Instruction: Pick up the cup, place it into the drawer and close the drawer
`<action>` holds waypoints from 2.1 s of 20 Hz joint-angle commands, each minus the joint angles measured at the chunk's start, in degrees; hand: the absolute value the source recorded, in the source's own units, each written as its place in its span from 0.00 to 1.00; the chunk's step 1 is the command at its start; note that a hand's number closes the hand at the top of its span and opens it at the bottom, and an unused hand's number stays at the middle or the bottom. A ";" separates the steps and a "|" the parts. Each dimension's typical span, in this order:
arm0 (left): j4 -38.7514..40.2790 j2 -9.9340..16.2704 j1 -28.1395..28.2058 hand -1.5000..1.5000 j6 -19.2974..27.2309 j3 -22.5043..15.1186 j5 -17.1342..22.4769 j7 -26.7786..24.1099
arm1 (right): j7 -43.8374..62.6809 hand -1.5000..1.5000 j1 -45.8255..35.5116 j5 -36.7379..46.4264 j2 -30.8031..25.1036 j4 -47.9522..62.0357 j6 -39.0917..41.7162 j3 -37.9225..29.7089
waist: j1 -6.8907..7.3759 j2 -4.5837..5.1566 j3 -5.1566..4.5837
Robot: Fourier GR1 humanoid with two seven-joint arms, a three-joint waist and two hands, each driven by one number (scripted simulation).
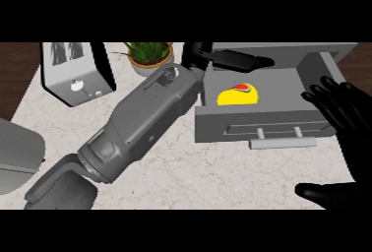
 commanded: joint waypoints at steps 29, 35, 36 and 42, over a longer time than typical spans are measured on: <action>-54.96 29.84 52.56 0.00 -6.07 10.09 4.55 8.45 | -15.14 1.00 2.73 45.01 -14.56 9.94 5.58 14.39 | 4.32 -0.52 0.00; -56.85 33.94 60.48 0.00 -13.73 15.11 6.09 7.15 | -20.35 1.00 -3.27 56.31 -11.64 25.93 -2.45 19.10 | 3.99 -0.25 -0.01; -56.04 32.21 62.70 0.00 -13.07 14.07 3.37 5.07 | -20.60 1.00 -1.26 58.11 -10.42 25.08 -3.99 20.89 | 3.32 -0.32 -0.02; -55.65 32.81 67.45 0.00 -19.49 19.30 3.63 3.57 | -20.52 0.00 -8.31 63.02 -8.16 39.07 -6.72 20.04 | 3.26 -0.26 -0.04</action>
